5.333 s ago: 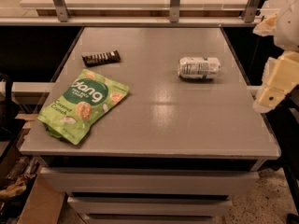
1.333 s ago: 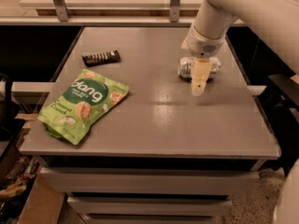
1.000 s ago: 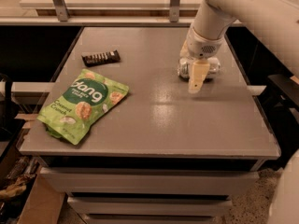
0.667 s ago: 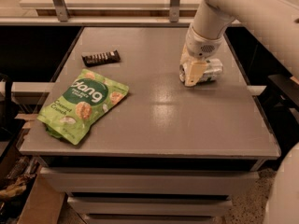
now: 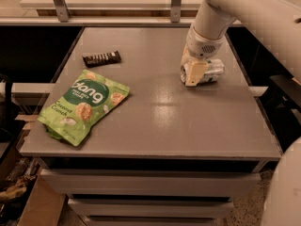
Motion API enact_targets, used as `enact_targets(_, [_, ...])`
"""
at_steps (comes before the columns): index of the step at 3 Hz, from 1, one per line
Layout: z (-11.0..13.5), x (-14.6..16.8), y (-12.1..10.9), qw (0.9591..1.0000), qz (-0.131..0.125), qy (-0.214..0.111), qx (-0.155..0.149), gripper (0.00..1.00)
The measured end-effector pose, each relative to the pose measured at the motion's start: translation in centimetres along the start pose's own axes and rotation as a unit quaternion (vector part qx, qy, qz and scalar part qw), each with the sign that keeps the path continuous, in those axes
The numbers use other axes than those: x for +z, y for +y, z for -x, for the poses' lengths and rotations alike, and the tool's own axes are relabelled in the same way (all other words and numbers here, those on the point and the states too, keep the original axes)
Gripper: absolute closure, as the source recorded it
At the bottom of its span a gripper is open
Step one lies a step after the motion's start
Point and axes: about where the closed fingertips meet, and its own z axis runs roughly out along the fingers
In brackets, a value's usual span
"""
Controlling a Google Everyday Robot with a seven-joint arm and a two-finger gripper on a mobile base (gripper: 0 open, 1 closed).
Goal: Place 7up can upright
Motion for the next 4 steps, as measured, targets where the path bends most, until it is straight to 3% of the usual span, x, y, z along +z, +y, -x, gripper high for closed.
enact_targets(1, [0.4,-0.7,-0.2,0.9999,-0.004,-0.009,-0.005,1.0])
enact_targets(2, [1.4,-3.3,-0.7,0.999,-0.025,-0.036,-0.004,1.0])
enact_targets(3, [2.3,-6.5,-1.2,0.9954,-0.042,-0.086,0.009,1.0])
enact_targets(4, [3.6,-9.6,-1.3,0.9857,-0.049,-0.158,0.033,1.0])
